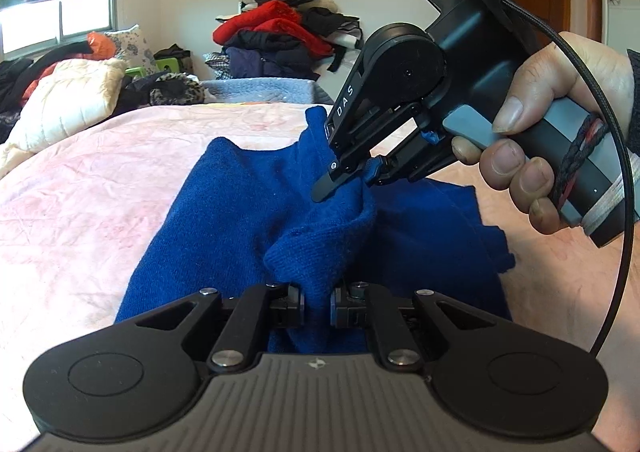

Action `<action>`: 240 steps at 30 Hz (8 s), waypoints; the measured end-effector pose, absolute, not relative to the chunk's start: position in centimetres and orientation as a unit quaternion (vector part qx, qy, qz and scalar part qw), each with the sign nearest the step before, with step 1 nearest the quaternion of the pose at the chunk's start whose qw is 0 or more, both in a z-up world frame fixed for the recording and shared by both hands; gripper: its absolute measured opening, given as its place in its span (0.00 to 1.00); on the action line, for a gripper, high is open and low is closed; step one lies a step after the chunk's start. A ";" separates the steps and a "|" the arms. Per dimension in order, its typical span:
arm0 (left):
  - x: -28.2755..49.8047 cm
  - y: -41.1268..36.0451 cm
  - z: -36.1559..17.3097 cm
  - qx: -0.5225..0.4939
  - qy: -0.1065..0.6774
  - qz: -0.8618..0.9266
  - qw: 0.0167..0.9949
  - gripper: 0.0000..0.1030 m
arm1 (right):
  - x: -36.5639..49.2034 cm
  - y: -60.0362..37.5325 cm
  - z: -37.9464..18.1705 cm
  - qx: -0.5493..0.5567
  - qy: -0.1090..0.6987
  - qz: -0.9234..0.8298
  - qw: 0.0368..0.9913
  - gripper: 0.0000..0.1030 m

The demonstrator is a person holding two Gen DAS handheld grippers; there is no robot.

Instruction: Fold small clothes

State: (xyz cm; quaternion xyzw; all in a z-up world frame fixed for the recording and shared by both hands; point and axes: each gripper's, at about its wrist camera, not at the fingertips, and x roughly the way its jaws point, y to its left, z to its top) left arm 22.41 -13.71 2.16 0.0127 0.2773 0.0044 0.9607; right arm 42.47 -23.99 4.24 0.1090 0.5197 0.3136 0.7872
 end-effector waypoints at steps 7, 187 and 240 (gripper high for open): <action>21.7 -16.2 1.8 0.056 0.260 -0.010 0.964 0.10 | 41.1 -27.9 4.5 0.150 0.483 0.316 0.803 0.08; 23.6 -1.2 0.9 -0.070 0.423 -0.091 0.899 0.17 | 23.6 -36.0 -1.4 0.318 0.451 0.224 0.803 0.21; 26.7 5.2 -2.5 -0.406 0.489 -0.234 0.736 0.79 | 25.8 -35.3 -2.0 0.424 0.483 0.253 0.723 0.66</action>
